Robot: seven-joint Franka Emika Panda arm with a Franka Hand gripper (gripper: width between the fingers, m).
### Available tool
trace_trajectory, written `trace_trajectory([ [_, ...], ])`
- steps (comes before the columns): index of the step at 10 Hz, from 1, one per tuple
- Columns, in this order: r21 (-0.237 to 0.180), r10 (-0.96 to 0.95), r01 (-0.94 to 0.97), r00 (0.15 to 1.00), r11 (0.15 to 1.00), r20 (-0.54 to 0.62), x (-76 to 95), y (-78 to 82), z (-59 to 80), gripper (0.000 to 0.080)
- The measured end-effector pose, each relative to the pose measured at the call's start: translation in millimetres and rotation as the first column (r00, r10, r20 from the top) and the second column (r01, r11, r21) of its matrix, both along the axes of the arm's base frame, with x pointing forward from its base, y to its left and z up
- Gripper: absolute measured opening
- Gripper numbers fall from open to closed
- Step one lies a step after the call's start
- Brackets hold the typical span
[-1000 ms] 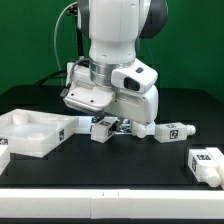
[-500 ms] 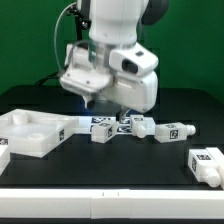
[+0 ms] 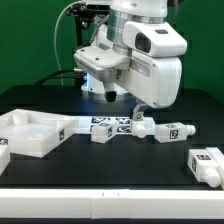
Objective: Assemble square table
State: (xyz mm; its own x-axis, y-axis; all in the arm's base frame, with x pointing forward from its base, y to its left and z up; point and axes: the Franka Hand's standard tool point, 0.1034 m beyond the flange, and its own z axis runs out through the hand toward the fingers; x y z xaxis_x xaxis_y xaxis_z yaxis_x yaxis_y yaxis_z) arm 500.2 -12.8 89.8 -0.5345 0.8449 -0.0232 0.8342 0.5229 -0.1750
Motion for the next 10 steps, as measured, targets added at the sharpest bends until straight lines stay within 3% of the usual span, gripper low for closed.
trace_trajectory([
  [4, 0.001, -0.021, 0.021, 1.000, 1.000, -0.003, -0.8, 0.9, -1.3, 0.0649],
  [6, 0.025, -0.187, 0.187, 0.982, 0.982, 0.022, 23.0, 9.2, -0.6, 0.0649],
  [7, 0.049, -0.324, 0.323, 0.946, 0.945, 0.029, 38.0, 11.1, -3.7, 0.0649],
  [8, 0.044, -0.483, 0.482, 0.875, 0.875, 0.010, 46.1, 13.7, -4.9, 0.0649],
  [10, 0.036, -0.471, 0.471, 0.882, 0.882, 0.010, 56.9, 11.8, 4.2, 0.0649],
])
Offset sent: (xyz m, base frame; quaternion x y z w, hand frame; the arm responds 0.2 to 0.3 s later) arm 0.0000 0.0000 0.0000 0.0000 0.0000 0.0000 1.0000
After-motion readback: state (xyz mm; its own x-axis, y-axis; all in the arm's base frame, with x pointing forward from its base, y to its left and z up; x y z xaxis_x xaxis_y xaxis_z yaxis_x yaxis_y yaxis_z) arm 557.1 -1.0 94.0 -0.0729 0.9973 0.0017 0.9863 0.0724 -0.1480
